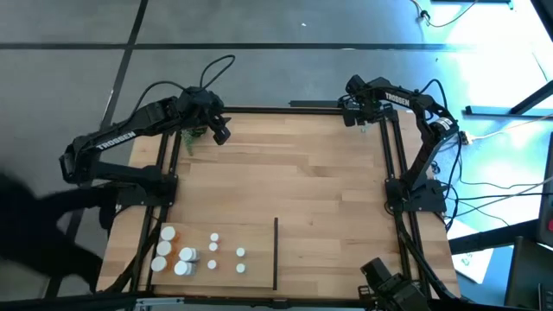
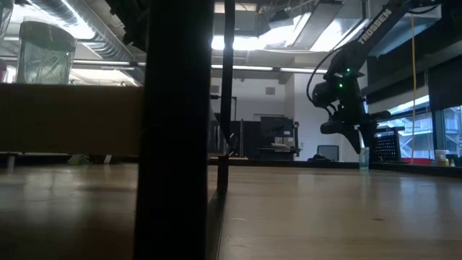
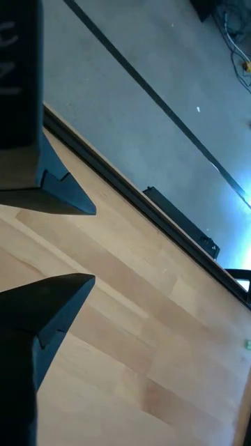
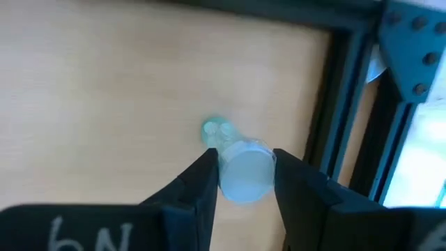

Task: Pick and place medicine bottles onto shelf by color
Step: Put the small blue pill bottle on the shelf aligned with the other small blue pill bottles

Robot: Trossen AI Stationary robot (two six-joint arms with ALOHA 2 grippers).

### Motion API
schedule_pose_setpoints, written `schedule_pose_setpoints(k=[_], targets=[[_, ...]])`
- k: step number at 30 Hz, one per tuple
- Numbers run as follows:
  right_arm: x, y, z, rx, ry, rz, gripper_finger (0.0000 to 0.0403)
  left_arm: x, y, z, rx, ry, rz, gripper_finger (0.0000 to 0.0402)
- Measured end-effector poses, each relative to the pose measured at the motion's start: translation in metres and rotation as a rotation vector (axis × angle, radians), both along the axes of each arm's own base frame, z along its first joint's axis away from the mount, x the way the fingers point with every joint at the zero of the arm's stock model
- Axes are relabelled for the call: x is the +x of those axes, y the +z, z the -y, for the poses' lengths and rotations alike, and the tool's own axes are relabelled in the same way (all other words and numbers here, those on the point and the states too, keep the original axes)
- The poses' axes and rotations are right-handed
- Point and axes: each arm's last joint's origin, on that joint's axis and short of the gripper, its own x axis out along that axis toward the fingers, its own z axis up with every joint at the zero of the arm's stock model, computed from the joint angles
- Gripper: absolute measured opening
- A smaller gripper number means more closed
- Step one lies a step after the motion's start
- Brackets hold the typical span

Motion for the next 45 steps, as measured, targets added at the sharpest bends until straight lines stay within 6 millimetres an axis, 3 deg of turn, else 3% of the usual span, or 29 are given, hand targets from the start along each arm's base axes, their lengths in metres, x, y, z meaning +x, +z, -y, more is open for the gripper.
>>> schedule_pose_setpoints(k=[7, 13, 20, 25, 32, 38, 45], targets=[[0.019, 0.018, -0.004, 0.015, 0.113, 0.002, 0.0127, 0.0, 0.0, 0.0, 0.0, 0.0, 0.0, 0.014], [0.054, 0.048, -0.013, -0.018, 0.297, 0.036, 0.0126, 0.0, 0.0, 0.0, -0.001, 0.0, -0.001, 0.014], [0.115, 0.087, -0.05, -0.012, 0.733, 0.213, 0.0126, -0.001, -0.001, 0.0, -0.005, -0.001, -0.01, 0.014], [0.152, 0.103, -0.087, -0.038, 1.088, 0.291, 0.0126, -0.001, -0.001, 0.0, -0.006, 0.0, -0.01, 0.014], [0.183, 0.11, -0.119, -0.141, 1.239, 0.359, 0.0126, 0.0, -0.001, 0.0, -0.005, 0.0, -0.01, 0.014], [0.203, 0.113, -0.126, -0.271, 1.28, 0.443, 0.0126, 0.0, -0.001, 0.0, -0.005, 0.0, -0.01, 0.014], [0.233, 0.08, -0.129, -0.234, 1.344, 0.509, 0.0126, 0.0, -0.001, 0.0, -0.005, -0.001, -0.01, 0.014]])
